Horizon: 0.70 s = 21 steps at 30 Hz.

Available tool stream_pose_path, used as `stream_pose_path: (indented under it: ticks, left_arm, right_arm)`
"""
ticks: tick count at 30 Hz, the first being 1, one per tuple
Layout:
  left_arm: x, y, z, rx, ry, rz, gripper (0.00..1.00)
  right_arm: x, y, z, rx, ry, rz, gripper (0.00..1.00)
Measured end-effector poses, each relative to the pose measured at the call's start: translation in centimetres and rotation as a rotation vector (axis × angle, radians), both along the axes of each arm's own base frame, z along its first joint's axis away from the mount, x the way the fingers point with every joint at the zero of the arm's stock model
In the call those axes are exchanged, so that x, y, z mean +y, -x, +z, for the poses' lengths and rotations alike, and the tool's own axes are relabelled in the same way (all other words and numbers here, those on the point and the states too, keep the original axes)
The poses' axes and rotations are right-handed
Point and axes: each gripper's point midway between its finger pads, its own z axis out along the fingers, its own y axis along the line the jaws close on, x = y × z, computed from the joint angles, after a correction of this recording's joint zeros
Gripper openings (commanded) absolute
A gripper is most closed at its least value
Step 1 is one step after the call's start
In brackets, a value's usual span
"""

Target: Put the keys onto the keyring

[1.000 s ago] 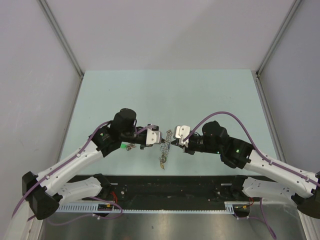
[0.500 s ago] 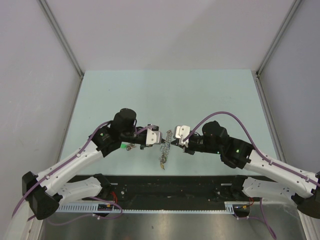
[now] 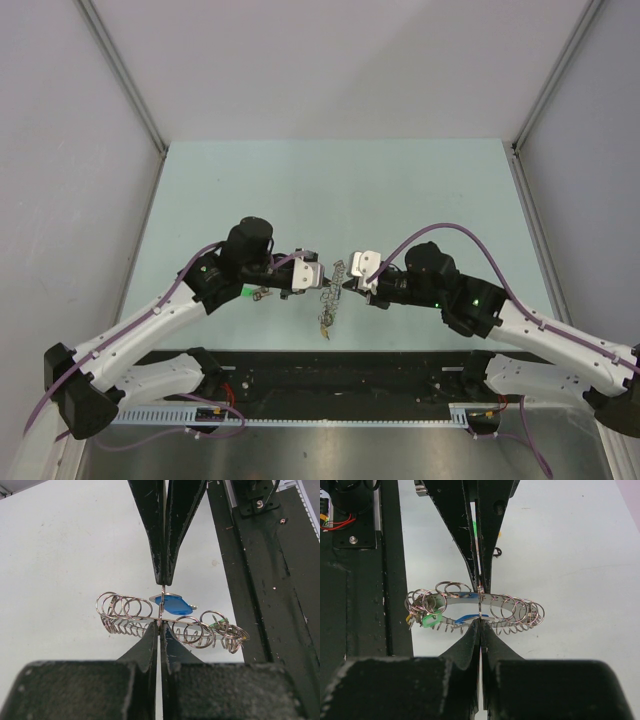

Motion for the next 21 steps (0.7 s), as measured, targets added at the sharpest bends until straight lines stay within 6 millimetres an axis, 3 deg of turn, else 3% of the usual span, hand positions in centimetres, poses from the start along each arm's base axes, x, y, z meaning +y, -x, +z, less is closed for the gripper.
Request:
stream_pose_path:
  ticks: [21]
  left_arm:
    - [0.22,0.19,-0.08,-0.006,0.001,0.004,0.0]
  right_arm:
    - [-0.17,0.09,0.07,0.0,0.0,-0.001,0.0]
